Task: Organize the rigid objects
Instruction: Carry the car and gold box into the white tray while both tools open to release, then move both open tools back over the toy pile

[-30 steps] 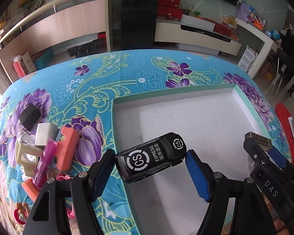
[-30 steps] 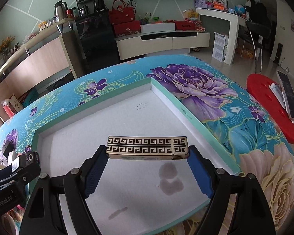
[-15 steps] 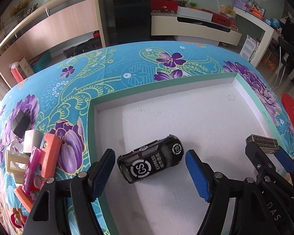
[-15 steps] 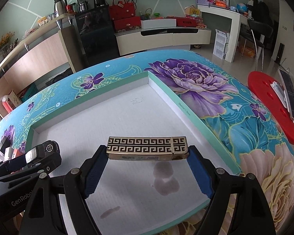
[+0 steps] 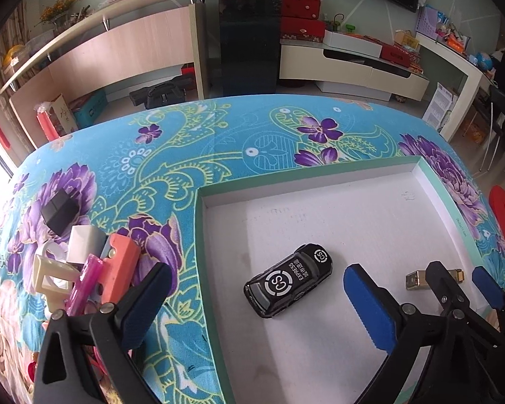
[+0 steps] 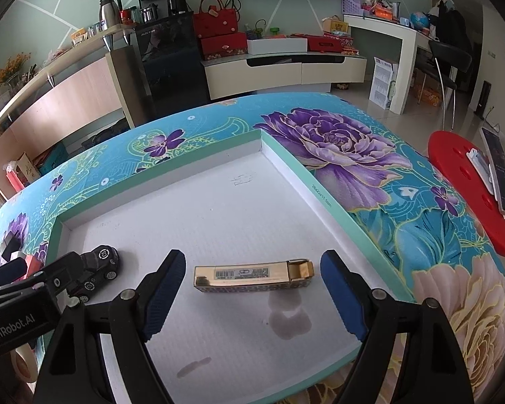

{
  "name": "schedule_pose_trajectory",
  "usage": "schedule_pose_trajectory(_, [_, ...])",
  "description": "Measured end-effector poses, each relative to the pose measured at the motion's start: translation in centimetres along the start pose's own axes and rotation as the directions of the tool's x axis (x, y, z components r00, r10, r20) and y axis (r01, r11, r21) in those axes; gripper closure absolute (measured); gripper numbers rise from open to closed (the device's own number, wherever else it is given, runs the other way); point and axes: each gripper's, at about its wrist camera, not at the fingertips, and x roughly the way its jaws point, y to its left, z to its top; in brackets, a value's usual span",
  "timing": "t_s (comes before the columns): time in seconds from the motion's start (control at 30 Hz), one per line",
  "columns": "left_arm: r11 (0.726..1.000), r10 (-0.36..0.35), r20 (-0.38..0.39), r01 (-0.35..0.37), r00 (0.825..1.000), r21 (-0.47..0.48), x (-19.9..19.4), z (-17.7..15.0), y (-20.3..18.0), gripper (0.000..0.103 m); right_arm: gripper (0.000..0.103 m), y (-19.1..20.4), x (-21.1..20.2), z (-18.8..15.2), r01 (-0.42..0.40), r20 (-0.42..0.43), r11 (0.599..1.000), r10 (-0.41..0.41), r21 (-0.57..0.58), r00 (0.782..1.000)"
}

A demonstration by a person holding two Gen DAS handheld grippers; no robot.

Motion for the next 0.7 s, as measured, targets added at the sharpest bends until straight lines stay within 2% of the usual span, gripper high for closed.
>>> schedule_pose_trajectory(0.07, [1.000,0.003,0.004,-0.003,1.000,-0.013,-0.1,0.0,0.4,0.000,0.011,0.2,0.1,0.0,0.003,0.003,1.000,-0.003,-0.009,1.000])
schedule_pose_trajectory(0.27, [0.999,0.028,0.023,-0.027,0.999,-0.035,-0.4,-0.3,1.5,0.000,0.009,0.4,0.1,0.0,0.005,0.018,1.000,-0.005,-0.019,1.000])
schedule_pose_trajectory(0.33, [0.998,0.028,0.037,-0.026,0.999,-0.059,-0.7,-0.4,2.2,0.000,0.000,0.3,-0.2,0.1,0.008,0.035,1.000,-0.007,-0.012,0.999])
schedule_pose_trajectory(0.47, [0.993,0.036,0.059,-0.029,0.998,-0.111,-1.3,-0.6,3.7,0.000,0.000,0.2,-1.4,0.5,0.013,0.094,1.000,-0.013,-0.003,0.996])
schedule_pose_trajectory(0.6, [0.989,0.057,0.069,-0.047,0.996,-0.142,-2.0,-0.8,5.2,0.000,0.000,0.5,-1.5,0.6,-0.027,0.089,1.000,0.026,0.007,0.996])
schedule_pose_trajectory(0.7, [0.977,0.060,0.082,-0.041,0.995,-0.209,-3.0,-1.3,7.1,0.000,0.000,0.8,-2.1,0.7,-0.035,0.105,0.999,0.034,0.012,0.994])
